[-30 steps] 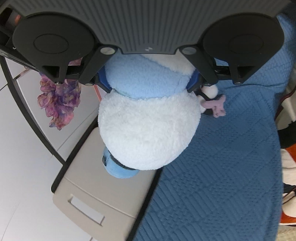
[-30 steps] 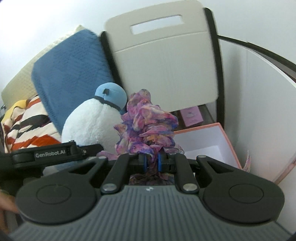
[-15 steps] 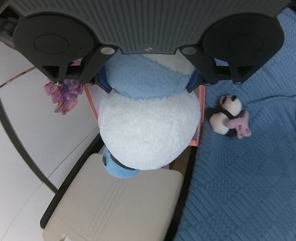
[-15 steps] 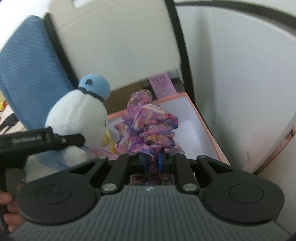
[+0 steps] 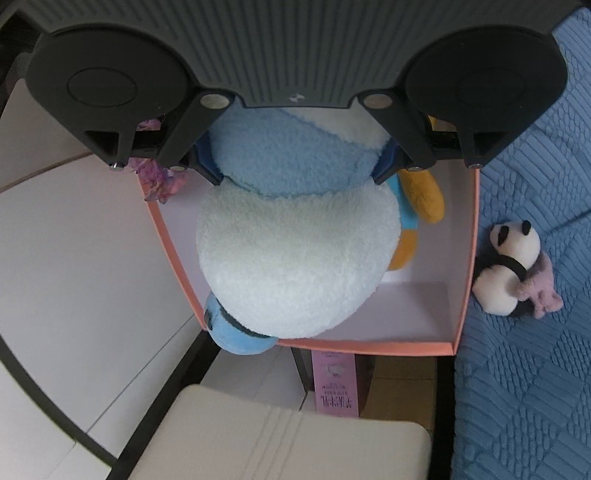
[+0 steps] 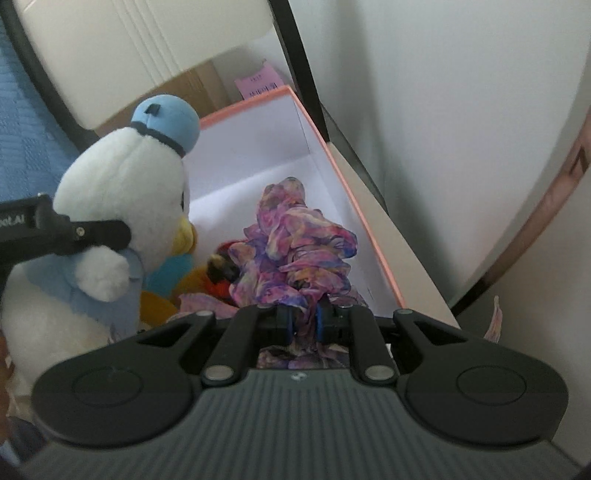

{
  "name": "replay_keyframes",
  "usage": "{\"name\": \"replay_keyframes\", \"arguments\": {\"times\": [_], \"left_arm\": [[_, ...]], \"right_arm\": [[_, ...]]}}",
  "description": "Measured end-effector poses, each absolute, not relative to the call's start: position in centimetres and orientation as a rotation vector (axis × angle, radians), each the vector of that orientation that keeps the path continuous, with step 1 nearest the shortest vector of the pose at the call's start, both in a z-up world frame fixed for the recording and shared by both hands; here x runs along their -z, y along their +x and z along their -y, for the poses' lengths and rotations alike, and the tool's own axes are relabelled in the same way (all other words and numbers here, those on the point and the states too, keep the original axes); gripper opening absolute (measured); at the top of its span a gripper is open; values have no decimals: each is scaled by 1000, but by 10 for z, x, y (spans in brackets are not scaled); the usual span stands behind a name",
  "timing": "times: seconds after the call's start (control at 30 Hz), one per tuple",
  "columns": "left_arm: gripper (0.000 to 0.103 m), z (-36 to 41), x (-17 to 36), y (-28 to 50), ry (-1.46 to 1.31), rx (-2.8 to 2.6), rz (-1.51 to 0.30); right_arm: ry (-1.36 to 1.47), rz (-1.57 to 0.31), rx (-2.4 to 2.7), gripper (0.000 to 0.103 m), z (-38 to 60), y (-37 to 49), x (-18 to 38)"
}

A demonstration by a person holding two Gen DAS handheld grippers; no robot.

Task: Organize objects
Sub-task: 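Open the left tool over the pink box while the right tool releases the ribbon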

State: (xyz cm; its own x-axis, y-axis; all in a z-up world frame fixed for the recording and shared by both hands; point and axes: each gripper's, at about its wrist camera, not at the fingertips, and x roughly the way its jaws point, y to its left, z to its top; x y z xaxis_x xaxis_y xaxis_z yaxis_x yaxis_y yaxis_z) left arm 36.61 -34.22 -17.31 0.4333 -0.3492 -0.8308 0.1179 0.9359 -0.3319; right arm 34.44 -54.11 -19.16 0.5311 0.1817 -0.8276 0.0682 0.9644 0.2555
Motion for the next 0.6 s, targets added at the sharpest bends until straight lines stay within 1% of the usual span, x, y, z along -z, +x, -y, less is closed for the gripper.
{"name": "replay_keyframes", "arguments": {"times": [0.13,0.2,0.27,0.3,0.33,0.37,0.6], "left_arm": [[84,347,175,367,-218,297,-1091],[87,347,174,367,-225,299,-1092],[90,344,170,367,-260,310,-1078],[93,342,167,366,-271,312,-1072],[93,342,162,364,-270,314,-1064],[93,343,158,362,-257,314,-1055],[93,339,126,342,-222,322,-999]], "right_arm": [[277,-1015,-64,19,541,346,193],[277,-1014,-72,29,537,348,190],[285,-1014,-90,51,536,345,186],[291,-1011,-92,55,536,343,184],[296,-1005,-94,56,536,342,181],[296,-1003,-93,55,536,343,178],[317,-959,-86,55,544,330,149]]}}
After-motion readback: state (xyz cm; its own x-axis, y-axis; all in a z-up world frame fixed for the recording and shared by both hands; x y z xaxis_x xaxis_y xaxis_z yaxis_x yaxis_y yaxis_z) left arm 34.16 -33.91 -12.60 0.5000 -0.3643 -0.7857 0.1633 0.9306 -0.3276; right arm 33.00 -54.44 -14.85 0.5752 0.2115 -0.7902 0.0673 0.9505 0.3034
